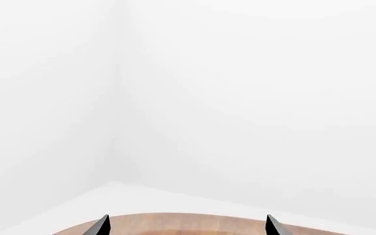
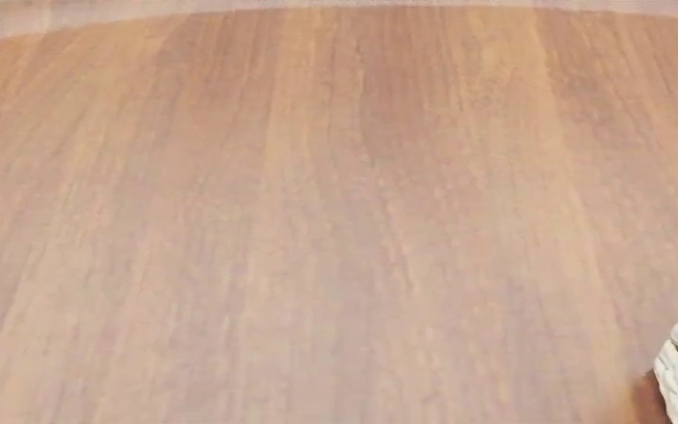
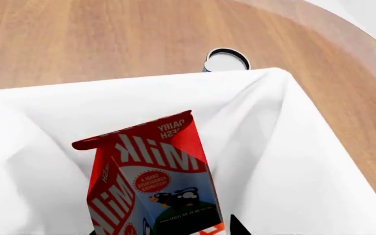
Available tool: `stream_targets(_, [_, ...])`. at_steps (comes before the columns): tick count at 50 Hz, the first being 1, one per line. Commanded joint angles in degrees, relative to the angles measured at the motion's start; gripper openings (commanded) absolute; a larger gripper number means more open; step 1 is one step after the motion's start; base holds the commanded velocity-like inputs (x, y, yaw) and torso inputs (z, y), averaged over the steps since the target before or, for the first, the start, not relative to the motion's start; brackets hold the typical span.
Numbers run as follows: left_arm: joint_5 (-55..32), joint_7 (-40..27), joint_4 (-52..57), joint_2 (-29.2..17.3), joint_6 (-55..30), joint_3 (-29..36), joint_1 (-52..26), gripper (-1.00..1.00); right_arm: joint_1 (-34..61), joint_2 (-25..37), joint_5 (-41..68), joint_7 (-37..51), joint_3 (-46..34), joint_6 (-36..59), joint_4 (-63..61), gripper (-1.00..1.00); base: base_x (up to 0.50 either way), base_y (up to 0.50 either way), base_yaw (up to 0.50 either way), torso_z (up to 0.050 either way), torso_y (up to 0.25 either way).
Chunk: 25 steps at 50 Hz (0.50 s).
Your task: Pick the milk and place it in the basket.
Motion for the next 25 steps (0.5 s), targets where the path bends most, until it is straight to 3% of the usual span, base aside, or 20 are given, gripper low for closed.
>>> stream_targets(1, [1.75, 1.07, -0.37, 1.09, 1.31, -1.13, 0.29, 1.00, 0.37, -0.95, -3.29, -2.31, 1.03, -2.16, 0.86, -1.00, 0.00, 0.00, 0.00, 0.000, 0.000])
stream_targets(9, [2.70, 1.05, -0.25, 0.91, 1.55, -0.68, 0.40, 1.00, -0.25, -0.82, -3.36, -2.31, 1.27, -2.27, 0.94, -1.00, 0.00, 0.00, 0.00, 0.000, 0.000])
stream_targets(15, [2.65, 0.98, -0.33, 0.94, 1.64, -0.51, 0.31, 1.00, 0.12, -0.65, -3.52, -2.38, 1.04, -2.17, 1.02, -1.00, 0.00, 0.00, 0.00, 0.000, -0.240])
stream_targets(25, [1.40, 0.85, -0.55, 0.94, 1.40, -0.96, 0.20, 1.00, -0.25, -0.84, -3.59, -2.24, 1.10, -2.23, 1.05, -1.00, 0.00, 0.00, 0.00, 0.000, 0.000])
